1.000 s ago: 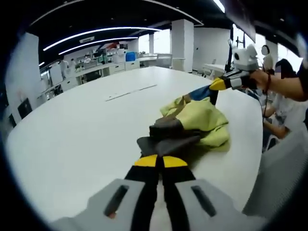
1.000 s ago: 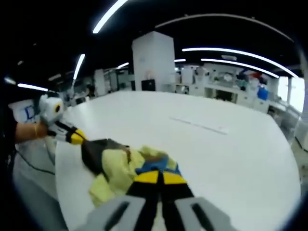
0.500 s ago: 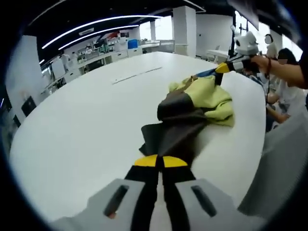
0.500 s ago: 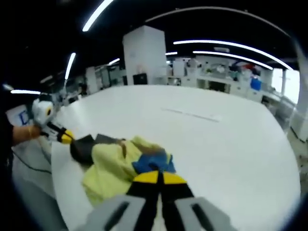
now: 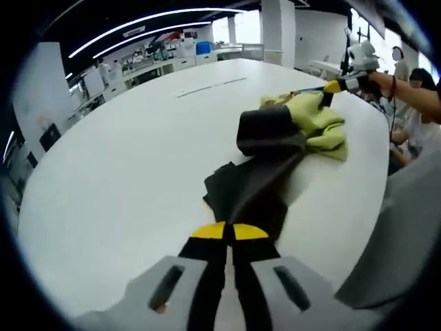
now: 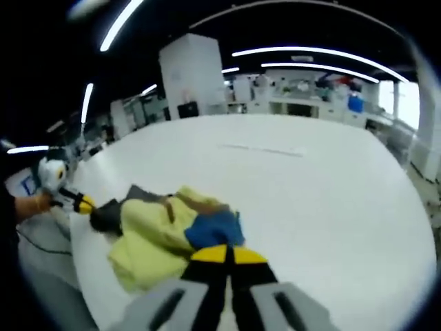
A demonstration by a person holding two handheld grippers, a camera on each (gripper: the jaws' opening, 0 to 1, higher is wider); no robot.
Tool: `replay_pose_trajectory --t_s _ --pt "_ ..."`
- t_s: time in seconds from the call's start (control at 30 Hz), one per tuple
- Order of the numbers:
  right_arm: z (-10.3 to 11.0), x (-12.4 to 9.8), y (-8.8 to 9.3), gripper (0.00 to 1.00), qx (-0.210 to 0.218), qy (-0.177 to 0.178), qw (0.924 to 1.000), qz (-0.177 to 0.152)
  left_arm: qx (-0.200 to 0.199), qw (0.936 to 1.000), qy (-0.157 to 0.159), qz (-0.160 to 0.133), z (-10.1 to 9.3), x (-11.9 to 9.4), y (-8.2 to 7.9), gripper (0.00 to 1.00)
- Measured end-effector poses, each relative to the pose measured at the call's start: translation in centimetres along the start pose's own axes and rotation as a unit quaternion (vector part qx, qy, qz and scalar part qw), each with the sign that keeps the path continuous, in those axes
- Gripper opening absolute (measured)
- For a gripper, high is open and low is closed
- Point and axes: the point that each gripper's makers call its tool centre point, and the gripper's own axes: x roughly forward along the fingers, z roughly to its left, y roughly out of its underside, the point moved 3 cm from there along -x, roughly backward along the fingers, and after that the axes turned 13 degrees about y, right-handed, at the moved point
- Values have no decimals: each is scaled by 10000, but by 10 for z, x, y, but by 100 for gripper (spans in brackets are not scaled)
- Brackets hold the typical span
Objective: Fold the garment on the visible template until the final outline fits inside the template.
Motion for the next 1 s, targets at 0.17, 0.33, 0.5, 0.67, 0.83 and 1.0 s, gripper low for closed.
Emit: replay_pose_trajectory --t_s 0.17,0.33,0.5,0.67,0.83,1.0 --pt "-3 2 5 0 145 4 9999 52 -204 9996 -2 195 0 -3 9 0" --pt "-3 2 4 0 262 -14 9996 42 -320 9990 126 292 -3 -1 12 0" --pt "-4 2 2 0 326 -58 9995 -5 -299 9992 187 160 -3 -3 7 4" --pt "-2 1 -1 0 366 -167 9992 -83 -485 9973 414 -364 -6 -5 -9 23" --pt "-2 -3 -5 5 311 -210 9992 -170 -567 9915 704 -932 -14 -7 -38 33" --pt "0 -4 -7 7 399 -326 9985 -170 -481 9880 821 -1214 -16 0 -62 40"
